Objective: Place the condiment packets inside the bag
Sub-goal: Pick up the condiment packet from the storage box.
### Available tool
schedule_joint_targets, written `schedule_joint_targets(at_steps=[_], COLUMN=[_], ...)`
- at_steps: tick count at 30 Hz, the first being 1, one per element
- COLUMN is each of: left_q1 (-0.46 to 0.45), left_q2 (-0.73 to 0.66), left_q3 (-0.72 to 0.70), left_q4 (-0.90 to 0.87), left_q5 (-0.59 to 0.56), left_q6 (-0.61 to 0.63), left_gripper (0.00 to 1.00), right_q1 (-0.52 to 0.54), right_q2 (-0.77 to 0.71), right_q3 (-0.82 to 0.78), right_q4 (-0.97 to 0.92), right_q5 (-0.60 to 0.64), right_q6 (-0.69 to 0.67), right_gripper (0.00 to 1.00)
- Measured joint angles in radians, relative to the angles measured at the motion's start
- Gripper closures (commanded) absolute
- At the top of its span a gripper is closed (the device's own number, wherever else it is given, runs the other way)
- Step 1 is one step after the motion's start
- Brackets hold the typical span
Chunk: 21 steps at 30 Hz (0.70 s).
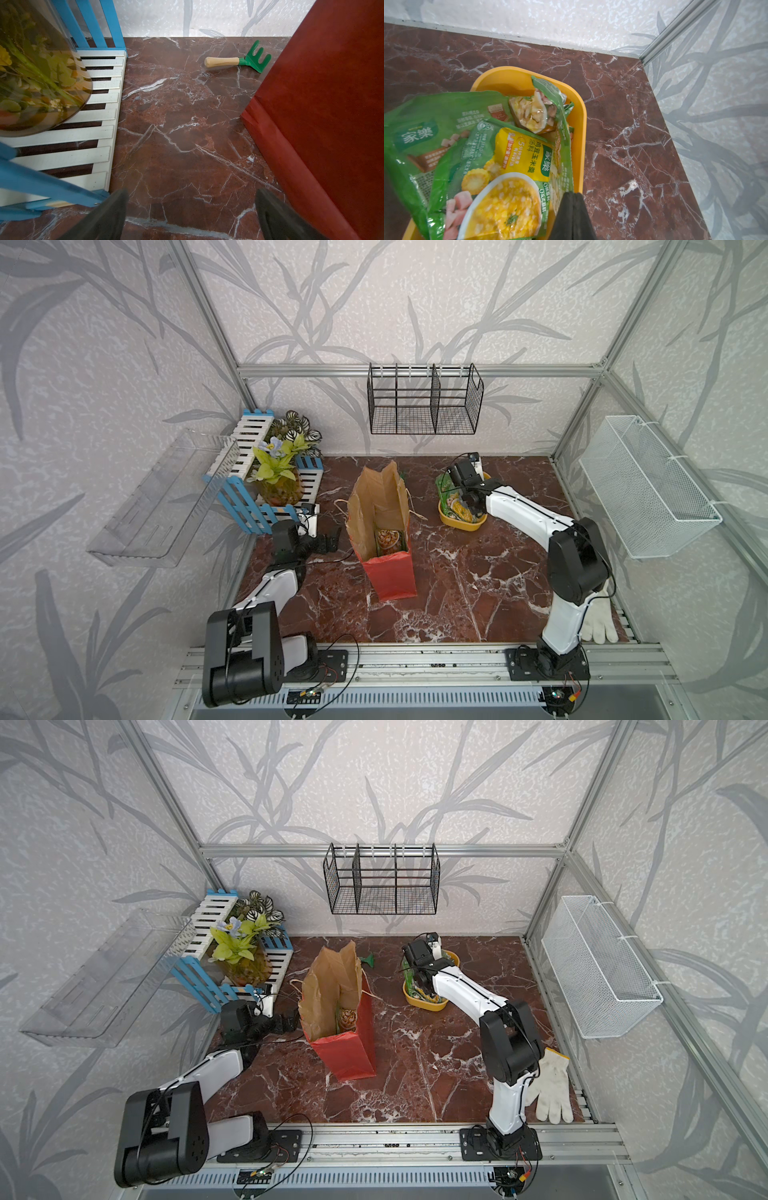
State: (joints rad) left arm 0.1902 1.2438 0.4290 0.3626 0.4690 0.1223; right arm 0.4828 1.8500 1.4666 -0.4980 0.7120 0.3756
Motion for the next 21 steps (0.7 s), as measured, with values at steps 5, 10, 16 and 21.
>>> schedule_joint_targets(at_steps=[5,10,16,21], left_q1=[0.0,0.0,0.0,0.0], left_q2=[0.0,0.0,-0.006,-0.01], left_q3=[0.0,0.0,0.0,0.0], left_q4=[0.0,0.0,0.0,0.0], left_q5=[0.0,0.0,0.0,0.0], left_q6=[0.0,0.0,0.0,-0.001], left_gripper=[0.0,0.0,0.0,0.0], right_q1=[-0.037,-0.072,-0.104,-0.107], right_q2=[-0.025,-0.025,-0.025,-0.025], right_q3=[-0.022,-0.055,-0.075,-0.075], right_q4=[0.004,0.008,0.025,0.044], right_q5=[-0.032,-0.095,-0.163,-0.192], right_q6=[0.043,0.083,0.111,0.121], right_gripper=[0.77,0.59,0.64,0.93])
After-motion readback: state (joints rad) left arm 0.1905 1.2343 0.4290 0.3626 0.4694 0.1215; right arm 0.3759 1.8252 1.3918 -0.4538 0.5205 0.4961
